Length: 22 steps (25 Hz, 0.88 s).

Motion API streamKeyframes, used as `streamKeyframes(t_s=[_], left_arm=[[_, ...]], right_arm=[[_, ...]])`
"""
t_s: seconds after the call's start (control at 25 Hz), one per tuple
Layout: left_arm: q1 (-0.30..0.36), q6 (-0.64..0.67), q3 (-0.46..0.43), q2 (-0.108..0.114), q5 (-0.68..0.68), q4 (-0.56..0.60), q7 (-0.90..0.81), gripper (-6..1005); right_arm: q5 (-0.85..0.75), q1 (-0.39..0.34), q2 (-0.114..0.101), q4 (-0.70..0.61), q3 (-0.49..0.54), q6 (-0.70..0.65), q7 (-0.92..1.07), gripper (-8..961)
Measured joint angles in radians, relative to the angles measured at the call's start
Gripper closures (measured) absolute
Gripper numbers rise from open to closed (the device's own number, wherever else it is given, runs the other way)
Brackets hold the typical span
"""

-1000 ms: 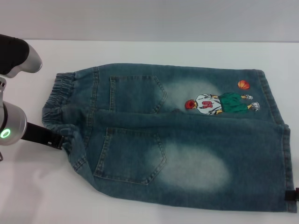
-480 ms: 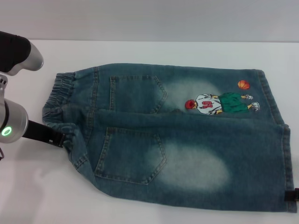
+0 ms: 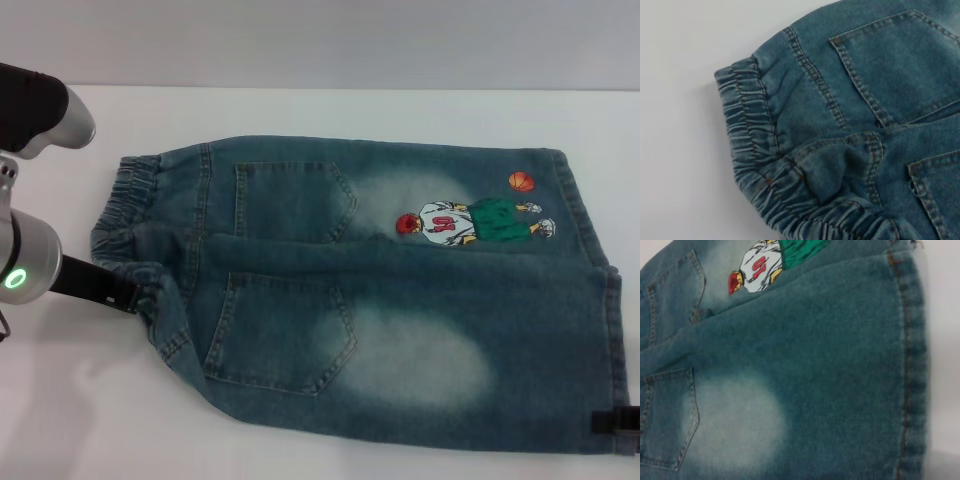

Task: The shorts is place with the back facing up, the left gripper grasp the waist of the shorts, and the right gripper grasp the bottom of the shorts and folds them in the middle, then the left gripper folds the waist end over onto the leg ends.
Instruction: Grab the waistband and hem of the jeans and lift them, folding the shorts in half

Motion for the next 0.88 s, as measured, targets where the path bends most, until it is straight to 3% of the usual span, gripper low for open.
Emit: streamKeyframes(t_s=[0.88], left_arm=[[0.004, -0.001, 0.003, 0.001, -0.004, 0.002, 0.002, 905]], right_arm=[[0.030, 0.026, -0.003, 0.001, -0.056, -0.014, -0.011, 289]])
